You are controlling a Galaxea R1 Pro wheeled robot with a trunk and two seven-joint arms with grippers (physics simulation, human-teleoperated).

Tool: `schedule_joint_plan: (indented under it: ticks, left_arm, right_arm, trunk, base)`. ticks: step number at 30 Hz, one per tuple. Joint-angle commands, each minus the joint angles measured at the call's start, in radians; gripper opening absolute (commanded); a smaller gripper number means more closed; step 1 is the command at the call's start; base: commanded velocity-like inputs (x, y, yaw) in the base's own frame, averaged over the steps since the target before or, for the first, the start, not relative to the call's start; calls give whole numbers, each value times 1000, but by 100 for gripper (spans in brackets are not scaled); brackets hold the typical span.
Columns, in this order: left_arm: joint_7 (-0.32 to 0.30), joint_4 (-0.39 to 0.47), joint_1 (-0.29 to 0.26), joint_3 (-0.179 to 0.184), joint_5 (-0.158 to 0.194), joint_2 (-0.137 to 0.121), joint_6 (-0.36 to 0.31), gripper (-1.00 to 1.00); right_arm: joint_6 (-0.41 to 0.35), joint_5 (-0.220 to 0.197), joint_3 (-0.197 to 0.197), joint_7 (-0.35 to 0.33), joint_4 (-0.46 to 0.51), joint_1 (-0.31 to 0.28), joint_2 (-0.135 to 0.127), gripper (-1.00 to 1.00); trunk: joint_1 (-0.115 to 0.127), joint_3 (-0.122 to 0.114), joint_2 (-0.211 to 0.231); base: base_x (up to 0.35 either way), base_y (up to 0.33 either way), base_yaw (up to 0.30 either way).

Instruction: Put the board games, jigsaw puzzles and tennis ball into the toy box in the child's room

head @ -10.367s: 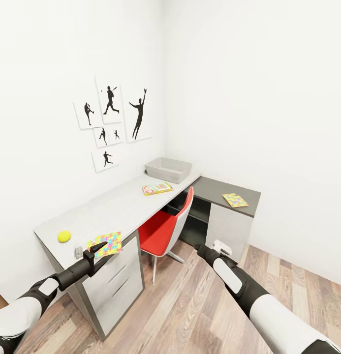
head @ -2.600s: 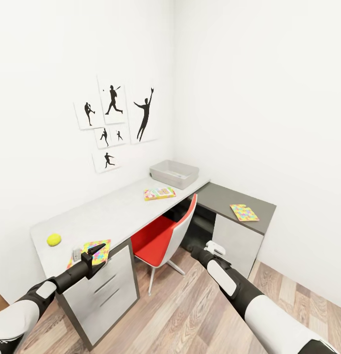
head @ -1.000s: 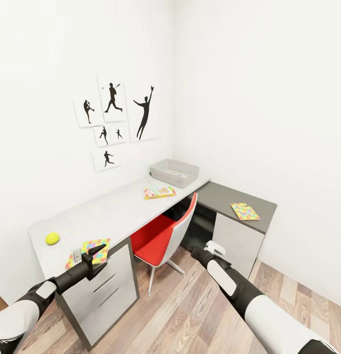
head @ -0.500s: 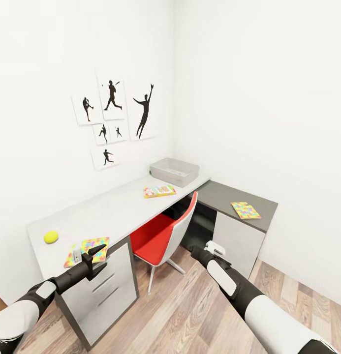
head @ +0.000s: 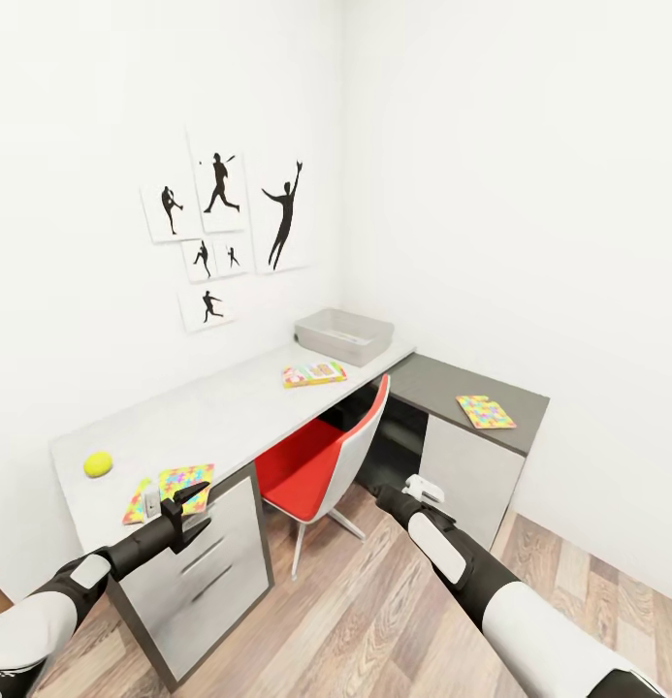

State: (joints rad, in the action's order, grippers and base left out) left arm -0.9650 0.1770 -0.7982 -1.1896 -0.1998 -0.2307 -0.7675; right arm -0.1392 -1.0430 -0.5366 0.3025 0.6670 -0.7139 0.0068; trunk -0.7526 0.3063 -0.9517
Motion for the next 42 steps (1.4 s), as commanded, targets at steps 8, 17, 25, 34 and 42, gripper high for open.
schedule_joint_plan:
  ticks: [8, 17, 25, 34, 42]
  left_arm:
    - [-2, 1, 0, -8, -12, -1, -3, 100]
    - [0, 1, 0, -8, -12, -1, 0, 100]
    - [-1, 1, 4, -10, -11, -1, 5, 100]
    - [-1, 6, 6, -10, -9, -1, 14, 100]
    - [-1, 8, 7, -10, -9, -1, 16, 100]
  right_arm:
    - [-2, -5, -3, 7, 2, -1, -1, 100]
    - [-2, -5, -3, 7, 2, -1, -1, 100]
    - [-2, -5, -3, 7, 2, -1, 0, 100]
    - [-2, -5, -5, 7, 2, -1, 0, 100]
    - [-1, -5, -24, 7, 2, -1, 0, 100]
  trunk:
    - [-31, 26, -57]
    - [-65, 55, -120]
    - [-96, 80, -176]
    - [-96, 80, -176]
    - [-115, 95, -211]
  base:
    - [0, 0, 0]
    - [0, 0, 0]
    - [0, 0, 0]
    - [0, 0, 0]
    - [0, 0, 0]
